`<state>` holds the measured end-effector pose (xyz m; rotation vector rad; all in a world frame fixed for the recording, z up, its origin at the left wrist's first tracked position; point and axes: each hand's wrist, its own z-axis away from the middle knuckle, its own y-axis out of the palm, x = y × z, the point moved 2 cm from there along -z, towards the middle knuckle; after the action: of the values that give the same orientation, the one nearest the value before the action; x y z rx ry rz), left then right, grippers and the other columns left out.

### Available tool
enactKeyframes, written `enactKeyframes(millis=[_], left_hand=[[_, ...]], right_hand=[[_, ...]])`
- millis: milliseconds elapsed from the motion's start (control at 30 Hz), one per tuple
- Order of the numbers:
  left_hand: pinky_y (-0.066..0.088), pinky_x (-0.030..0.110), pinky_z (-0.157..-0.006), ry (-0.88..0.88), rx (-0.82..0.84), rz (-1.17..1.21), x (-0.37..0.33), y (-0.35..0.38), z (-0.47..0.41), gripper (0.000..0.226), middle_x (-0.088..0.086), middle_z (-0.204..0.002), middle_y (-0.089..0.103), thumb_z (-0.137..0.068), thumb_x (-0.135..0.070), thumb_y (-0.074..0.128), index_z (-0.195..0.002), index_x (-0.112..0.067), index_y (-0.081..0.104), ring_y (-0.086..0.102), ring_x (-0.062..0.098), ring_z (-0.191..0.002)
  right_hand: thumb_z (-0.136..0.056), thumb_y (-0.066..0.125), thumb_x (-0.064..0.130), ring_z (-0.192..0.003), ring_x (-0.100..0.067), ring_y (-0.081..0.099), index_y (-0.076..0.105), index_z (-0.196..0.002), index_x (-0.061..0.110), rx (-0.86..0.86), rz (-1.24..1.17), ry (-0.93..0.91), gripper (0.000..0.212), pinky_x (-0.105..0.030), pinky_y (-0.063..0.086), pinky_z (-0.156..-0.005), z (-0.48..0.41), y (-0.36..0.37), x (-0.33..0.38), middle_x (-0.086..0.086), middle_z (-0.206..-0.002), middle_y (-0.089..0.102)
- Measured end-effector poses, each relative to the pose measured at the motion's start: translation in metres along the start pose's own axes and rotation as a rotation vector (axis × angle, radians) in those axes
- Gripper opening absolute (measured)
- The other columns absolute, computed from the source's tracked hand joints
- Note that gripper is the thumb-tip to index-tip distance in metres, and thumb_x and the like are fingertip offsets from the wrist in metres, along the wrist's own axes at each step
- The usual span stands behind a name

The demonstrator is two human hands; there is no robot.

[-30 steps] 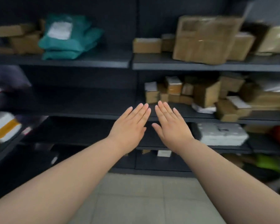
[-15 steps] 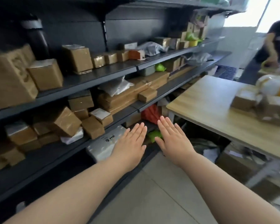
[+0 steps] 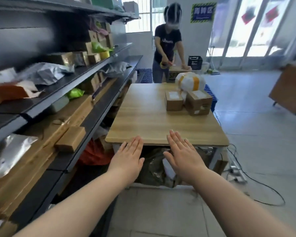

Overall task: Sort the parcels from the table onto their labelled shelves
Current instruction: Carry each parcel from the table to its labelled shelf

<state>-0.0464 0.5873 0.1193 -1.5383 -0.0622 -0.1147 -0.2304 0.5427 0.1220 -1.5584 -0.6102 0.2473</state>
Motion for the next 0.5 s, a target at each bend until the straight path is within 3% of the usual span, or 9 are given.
enactKeyframes(millis=[167, 300, 367, 500], left_hand=[[-0.007, 0.032, -0.119, 0.118, 0.035, 0.046, -0.013, 0.007, -0.071, 0.063, -0.001, -0.157, -0.023, -0.103, -0.040, 0.018, -0.149, -0.014, -0.016, -0.019, 0.013, -0.144], [-0.009, 0.031, -0.116, 0.217, 0.069, 0.077, -0.041, 0.011, -0.122, 0.062, -0.003, -0.157, -0.023, -0.103, -0.039, 0.018, -0.149, -0.016, -0.017, -0.020, 0.011, -0.144], [-0.009, 0.031, -0.117, 0.251, 0.072, 0.070, -0.055, 0.014, -0.149, 0.062, -0.002, -0.157, -0.024, -0.103, -0.038, 0.018, -0.149, -0.016, -0.018, -0.020, 0.012, -0.144], [-0.009, 0.033, -0.117, 0.278, 0.082, 0.017, -0.078, 0.015, -0.213, 0.061, -0.001, -0.156, -0.025, -0.103, -0.036, 0.017, -0.148, -0.014, -0.019, -0.021, 0.013, -0.144]], right_hand=[[-0.098, 0.012, 0.052, -0.135, -0.005, -0.024, -0.007, -0.150, 0.017, 0.000, 0.013, 0.166, 0.066, -0.027, -0.011, -0.113, -0.012, 0.003, -0.037, 0.005, -0.156, -0.018], [-0.072, -0.016, 0.062, -0.134, -0.004, -0.025, -0.006, -0.151, 0.015, -0.057, 0.020, 0.255, 0.092, -0.025, -0.012, -0.112, -0.027, 0.008, -0.079, 0.009, -0.147, -0.024], [-0.075, -0.013, 0.062, -0.134, -0.003, -0.026, -0.006, -0.151, 0.016, -0.066, -0.004, 0.300, 0.089, -0.025, -0.013, -0.112, -0.039, 0.010, -0.102, 0.009, -0.150, -0.022], [-0.098, 0.012, 0.051, -0.133, -0.004, -0.026, -0.007, -0.150, 0.015, -0.013, -0.013, 0.329, 0.066, -0.025, -0.013, -0.111, -0.082, 0.008, -0.153, 0.002, -0.158, -0.016]])
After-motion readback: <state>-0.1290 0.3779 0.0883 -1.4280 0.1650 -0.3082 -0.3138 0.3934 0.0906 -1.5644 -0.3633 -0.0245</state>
